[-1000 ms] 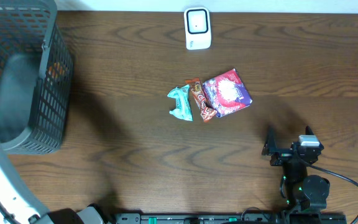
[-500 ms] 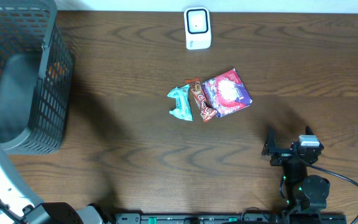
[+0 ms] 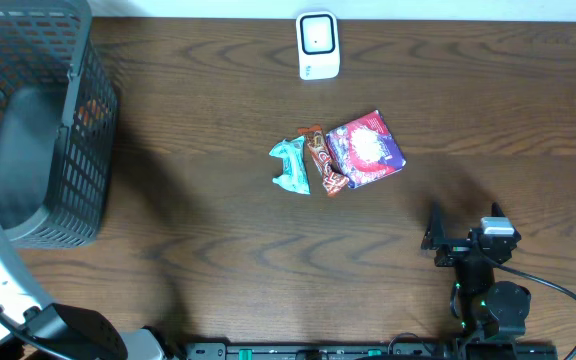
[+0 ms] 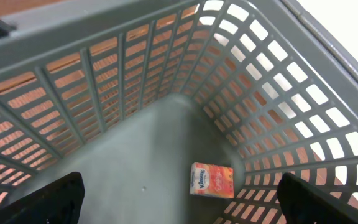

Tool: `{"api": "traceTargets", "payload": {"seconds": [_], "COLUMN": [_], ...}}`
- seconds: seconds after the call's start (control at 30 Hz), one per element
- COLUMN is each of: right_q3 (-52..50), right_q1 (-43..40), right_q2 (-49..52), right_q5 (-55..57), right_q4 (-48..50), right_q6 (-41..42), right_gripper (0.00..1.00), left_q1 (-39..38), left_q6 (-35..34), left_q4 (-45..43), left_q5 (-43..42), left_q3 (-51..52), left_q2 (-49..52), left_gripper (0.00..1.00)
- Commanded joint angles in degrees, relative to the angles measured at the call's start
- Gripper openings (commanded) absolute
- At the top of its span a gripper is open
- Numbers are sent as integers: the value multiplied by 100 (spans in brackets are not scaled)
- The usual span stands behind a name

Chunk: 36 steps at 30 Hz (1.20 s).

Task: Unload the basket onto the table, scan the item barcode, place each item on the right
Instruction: 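Reach the left gripper into the basket toward the orange pack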

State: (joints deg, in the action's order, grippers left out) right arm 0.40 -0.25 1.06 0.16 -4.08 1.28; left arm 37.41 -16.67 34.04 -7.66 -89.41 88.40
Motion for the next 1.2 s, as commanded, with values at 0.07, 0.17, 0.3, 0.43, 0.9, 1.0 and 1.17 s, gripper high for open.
{"api": "traceTargets", "payload": {"seconds": [0.07,0.17,0.3,0.43,0.9,1.0,1.17], "right_q3": [-9,-9,-9,-9,-9,-9,-9], "right_q1": [-13,-13,-13,-13,-13,-13,-13], "right_q2": [-20,-20,-20,-20,-20,-20,-20], "right_q5": [-11,-11,-11,-11,-11,-11,-11], "right_q4": [-24,-24,-24,-24,-24,-24,-24], "right_q6": [81,81,81,81,81,81,81], "right_gripper": [99,99,99,99,99,99,99], "left_q1": [0,-42,-120,-173,-446,-505,-520], "left_q6": [61,195,520,570,564,566,566], "left_q4": [28,20,-48,-302,-890,-918,-960], "left_q5": [-138,-136,-131,-133,-138,-138,-138], "left_q3": [-57,-57,-57,-57,-57,-57,-57], "left_q2": [190,269,350,413,1003,1255,1602], "left_gripper": [99,99,99,99,96,96,96]}}
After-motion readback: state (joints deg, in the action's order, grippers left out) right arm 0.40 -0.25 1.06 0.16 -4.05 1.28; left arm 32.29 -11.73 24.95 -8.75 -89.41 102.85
